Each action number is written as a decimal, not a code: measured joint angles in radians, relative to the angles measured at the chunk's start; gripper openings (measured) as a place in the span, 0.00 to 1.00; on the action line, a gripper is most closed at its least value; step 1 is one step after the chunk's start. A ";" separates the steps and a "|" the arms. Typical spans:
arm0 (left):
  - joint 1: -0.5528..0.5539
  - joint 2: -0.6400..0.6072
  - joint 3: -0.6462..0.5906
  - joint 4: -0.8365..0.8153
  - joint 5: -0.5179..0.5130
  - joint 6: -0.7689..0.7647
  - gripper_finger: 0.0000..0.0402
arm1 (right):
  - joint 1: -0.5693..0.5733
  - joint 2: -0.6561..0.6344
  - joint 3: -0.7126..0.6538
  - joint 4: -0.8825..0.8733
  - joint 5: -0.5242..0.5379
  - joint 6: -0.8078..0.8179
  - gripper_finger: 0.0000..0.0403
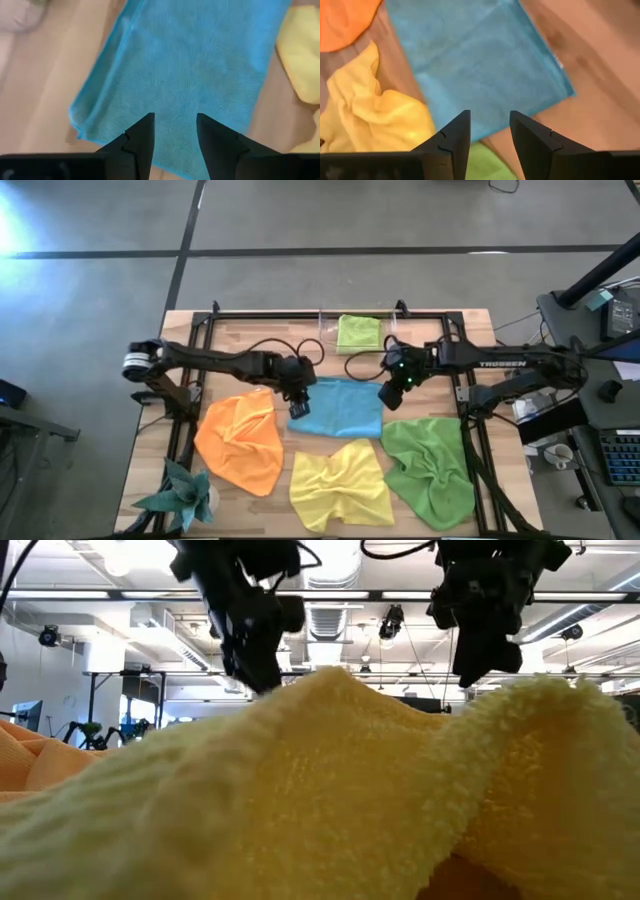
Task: Fold microfiber towels
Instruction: Fold the blue microfiber cloth
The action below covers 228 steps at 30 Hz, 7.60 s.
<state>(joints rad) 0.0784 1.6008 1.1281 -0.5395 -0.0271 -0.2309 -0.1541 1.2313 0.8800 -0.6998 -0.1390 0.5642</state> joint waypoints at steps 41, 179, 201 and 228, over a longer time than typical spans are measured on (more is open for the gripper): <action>0.250 0.166 -0.119 0.101 -0.431 0.421 0.32 | 0.038 0.075 -0.004 0.037 0.074 0.307 0.28; -0.379 0.195 -0.109 -0.025 -0.321 0.026 0.32 | 0.067 0.033 -0.050 0.088 0.072 -0.115 0.27; -0.327 0.195 0.007 0.035 -0.198 -0.077 0.01 | 0.086 0.033 -0.050 0.193 -0.037 -0.298 0.27; -0.324 0.182 0.203 -0.080 -0.158 -0.044 0.00 | 0.209 0.205 -0.058 0.448 -0.016 -0.609 0.45</action>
<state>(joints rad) -0.2460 1.7832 1.3312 -0.6198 -0.1852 -0.2749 0.0548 1.4358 0.8220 -0.2522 -0.1552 -0.0447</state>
